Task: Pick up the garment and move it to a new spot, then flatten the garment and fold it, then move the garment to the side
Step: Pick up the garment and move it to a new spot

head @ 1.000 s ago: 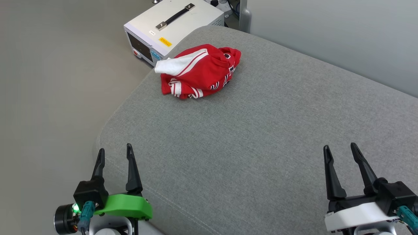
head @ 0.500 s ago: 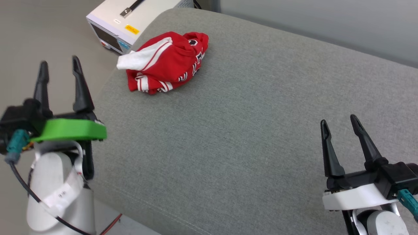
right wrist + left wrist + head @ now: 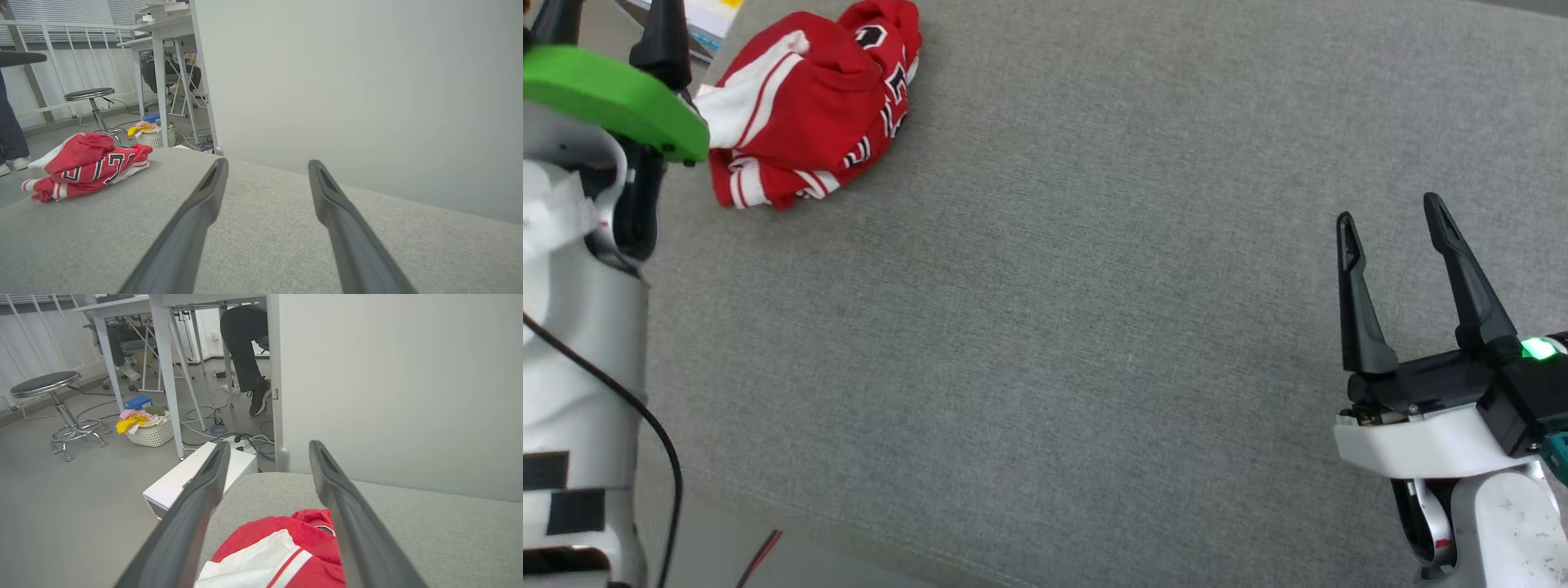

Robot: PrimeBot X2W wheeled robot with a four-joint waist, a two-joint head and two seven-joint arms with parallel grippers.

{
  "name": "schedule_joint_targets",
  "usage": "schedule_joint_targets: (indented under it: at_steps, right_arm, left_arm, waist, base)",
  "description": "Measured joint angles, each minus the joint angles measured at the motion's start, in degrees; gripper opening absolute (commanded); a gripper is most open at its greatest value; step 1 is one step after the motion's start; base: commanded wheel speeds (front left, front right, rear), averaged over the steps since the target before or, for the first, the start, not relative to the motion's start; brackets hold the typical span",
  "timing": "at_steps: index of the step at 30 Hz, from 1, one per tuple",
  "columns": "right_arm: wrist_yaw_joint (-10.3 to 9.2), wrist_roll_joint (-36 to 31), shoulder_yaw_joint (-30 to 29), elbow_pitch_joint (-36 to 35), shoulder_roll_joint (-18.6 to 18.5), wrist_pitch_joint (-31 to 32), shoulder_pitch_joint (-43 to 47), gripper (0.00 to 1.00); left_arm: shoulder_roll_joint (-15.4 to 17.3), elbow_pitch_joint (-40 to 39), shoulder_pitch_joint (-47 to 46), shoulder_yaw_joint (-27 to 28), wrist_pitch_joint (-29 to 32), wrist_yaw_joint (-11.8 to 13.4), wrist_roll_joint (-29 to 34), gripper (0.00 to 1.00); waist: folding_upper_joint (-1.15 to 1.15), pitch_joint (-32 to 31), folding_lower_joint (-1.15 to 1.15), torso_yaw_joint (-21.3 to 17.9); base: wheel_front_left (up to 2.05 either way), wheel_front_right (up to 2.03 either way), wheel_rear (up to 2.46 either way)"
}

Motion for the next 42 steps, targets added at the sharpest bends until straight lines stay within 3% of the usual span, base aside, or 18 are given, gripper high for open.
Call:
schedule_joint_targets:
  at_steps: [10, 12, 20, 29, 31, 42]
  right_arm:
    - [0.00, -0.90, -0.35, -1.00, -0.59, 0.00, -2.15, 1.00]
    - [0.00, -0.92, -0.32, -1.25, -0.64, -0.01, -2.50, 1.00]
    - [0.00, -1.24, 0.16, -1.64, -0.91, 0.00, -3.76, 1.00]
    - [0.00, -1.23, 0.02, -1.59, -1.18, 0.00, -5.00, 1.00]
    - [0.00, -1.21, 0.01, -1.42, -1.16, 0.00, -5.27, 1.00]
    - [0.00, -0.55, 0.07, -0.27, -0.63, 0.00, -5.35, 1.00]
  left_arm:
    - [8.32, 7.04, -9.97, -14.97, 33.09, -0.02, -17.58, 1.00]
    - [9.49, 7.38, -10.57, -17.05, 36.88, -0.02, -18.96, 1.00]
    - [10.76, 11.92, -11.70, -26.14, 45.65, -0.02, -19.33, 1.00]
    - [11.26, 14.14, -13.44, -33.04, 47.12, 0.01, -21.74, 1.00]
    - [11.62, 14.59, -13.90, -34.27, 46.53, 0.00, -22.30, 0.00]
    - [13.91, 11.68, -14.45, -41.89, 33.09, -0.02, -23.69, 0.00]
  waist:
    - [0.00, 6.25, 0.00, -3.14]
    - [0.00, 7.12, 0.00, -3.71]
    - [0.00, 10.45, 0.00, -5.95]
    - [0.01, 12.80, -0.02, -7.29]
    - [0.01, 12.71, -0.02, -7.39]
    - [0.00, 7.79, -0.01, -7.00]
  base:
    - [0.00, 0.00, 0.00]
    - [0.00, 0.00, 0.00]
    - [0.00, 0.00, 0.00]
    - [0.00, 0.00, 0.00]
    - [0.00, 0.00, 0.00]
    - [0.00, 0.00, 0.00]
